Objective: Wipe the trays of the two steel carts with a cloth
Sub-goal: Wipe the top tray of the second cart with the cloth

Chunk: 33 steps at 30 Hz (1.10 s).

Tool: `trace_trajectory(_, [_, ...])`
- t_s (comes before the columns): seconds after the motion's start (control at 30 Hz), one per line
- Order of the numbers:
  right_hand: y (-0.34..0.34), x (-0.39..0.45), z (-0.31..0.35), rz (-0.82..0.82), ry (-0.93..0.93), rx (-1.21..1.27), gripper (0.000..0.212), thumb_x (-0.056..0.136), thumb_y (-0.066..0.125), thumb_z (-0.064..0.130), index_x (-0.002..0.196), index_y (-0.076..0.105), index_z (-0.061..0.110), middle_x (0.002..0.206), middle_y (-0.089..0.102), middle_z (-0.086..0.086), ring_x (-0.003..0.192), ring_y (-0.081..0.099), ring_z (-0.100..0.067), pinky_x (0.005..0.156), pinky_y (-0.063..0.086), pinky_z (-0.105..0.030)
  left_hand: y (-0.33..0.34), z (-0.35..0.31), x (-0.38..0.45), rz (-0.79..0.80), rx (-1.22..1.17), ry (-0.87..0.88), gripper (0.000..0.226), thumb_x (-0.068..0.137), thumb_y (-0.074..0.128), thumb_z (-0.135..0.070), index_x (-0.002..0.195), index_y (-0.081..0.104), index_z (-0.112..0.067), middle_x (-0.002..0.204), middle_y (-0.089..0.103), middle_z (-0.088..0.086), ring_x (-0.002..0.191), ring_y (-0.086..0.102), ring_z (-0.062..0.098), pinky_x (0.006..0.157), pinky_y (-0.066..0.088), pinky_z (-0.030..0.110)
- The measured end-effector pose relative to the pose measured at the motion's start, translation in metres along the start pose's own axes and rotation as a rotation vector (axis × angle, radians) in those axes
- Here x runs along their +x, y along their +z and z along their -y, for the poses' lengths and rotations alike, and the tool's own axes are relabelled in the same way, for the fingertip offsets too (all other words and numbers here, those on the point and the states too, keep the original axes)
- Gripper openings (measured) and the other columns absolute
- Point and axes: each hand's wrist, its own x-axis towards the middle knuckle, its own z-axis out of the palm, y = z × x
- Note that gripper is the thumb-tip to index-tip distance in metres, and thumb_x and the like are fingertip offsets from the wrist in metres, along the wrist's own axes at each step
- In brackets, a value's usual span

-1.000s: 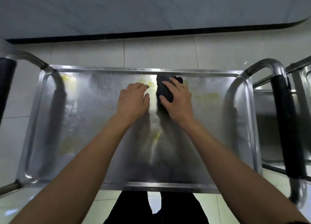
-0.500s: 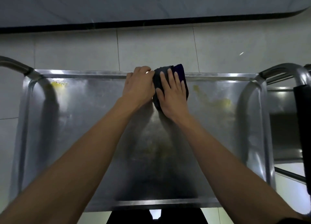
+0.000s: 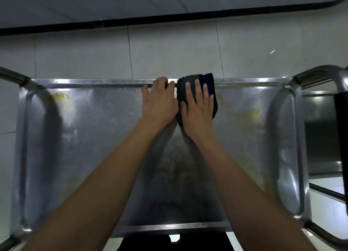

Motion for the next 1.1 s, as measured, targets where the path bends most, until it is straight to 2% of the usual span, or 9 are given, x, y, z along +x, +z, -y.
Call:
trace_trajectory(0.13, [-0.004,-0.004,-0.016,0.008,0.019,0.028,0.058,0.105,0.032,0.034,0.159,0.014,0.026,0.168,0.004,-0.002,0.154,-0.002,-0.025,0.123,0.004,-0.051,-0.001,-0.018,0.0,0.012,0.079,-0.021,0.044,0.092,0.046,-0.028,0.134,0.05,-0.014,0.14,0.044,0.008,0.134,0.037,0.027,0.111,0.027,0.055])
trace_trajectory(0.3, [-0.017,-0.009,-0.051,-0.026,0.084,0.08,0.056,0.104,0.034,0.034,0.158,0.02,0.029,0.167,0.009,-0.001,0.154,0.001,-0.023,0.124,0.002,-0.049,0.002,-0.063,0.012,0.009,0.052,0.13,0.047,0.088,0.049,-0.025,0.133,0.054,-0.015,0.143,0.046,0.005,0.135,0.037,0.024,0.107,0.028,0.049])
trace_trajectory(0.5, [-0.044,-0.015,-0.135,-0.028,0.157,0.096,0.056,0.105,0.031,0.033,0.159,0.016,0.029,0.168,0.006,0.0,0.154,-0.002,-0.021,0.124,0.002,-0.049,0.023,-0.125,0.018,-0.045,-0.038,0.173,0.037,0.094,0.046,-0.028,0.125,0.061,-0.016,0.134,0.055,0.004,0.128,0.045,0.026,0.101,0.033,0.048])
trace_trajectory(0.77, [-0.073,-0.02,-0.235,-0.085,0.264,0.113,0.056,0.105,0.028,0.039,0.158,0.017,0.031,0.167,0.009,0.001,0.154,0.0,-0.021,0.124,0.004,-0.049,0.034,-0.165,0.02,-0.019,0.038,0.122,0.042,0.087,0.048,-0.027,0.127,0.056,-0.017,0.136,0.047,0.005,0.127,0.042,0.028,0.101,0.034,0.052])
trace_trajectory(0.97, [-0.073,-0.021,-0.241,-0.112,0.233,0.125,0.055,0.104,0.028,0.038,0.158,0.018,0.03,0.167,0.011,0.0,0.154,0.001,-0.021,0.124,-0.002,-0.045,0.036,-0.165,0.014,-0.01,0.013,0.124,0.049,0.092,0.049,-0.023,0.14,0.048,-0.019,0.148,0.04,0.002,0.139,0.033,0.023,0.103,0.03,0.054])
trace_trajectory(1.1, [-0.072,-0.029,-0.233,-0.089,0.22,0.128,0.054,0.103,0.023,0.035,0.157,0.019,0.031,0.167,0.012,0.001,0.154,0.002,-0.021,0.124,0.0,-0.047,0.027,-0.159,0.021,0.021,-0.01,0.121,0.045,0.096,0.044,-0.026,0.14,0.052,-0.023,0.15,0.042,-0.002,0.14,0.036,0.022,0.106,0.029,0.054])
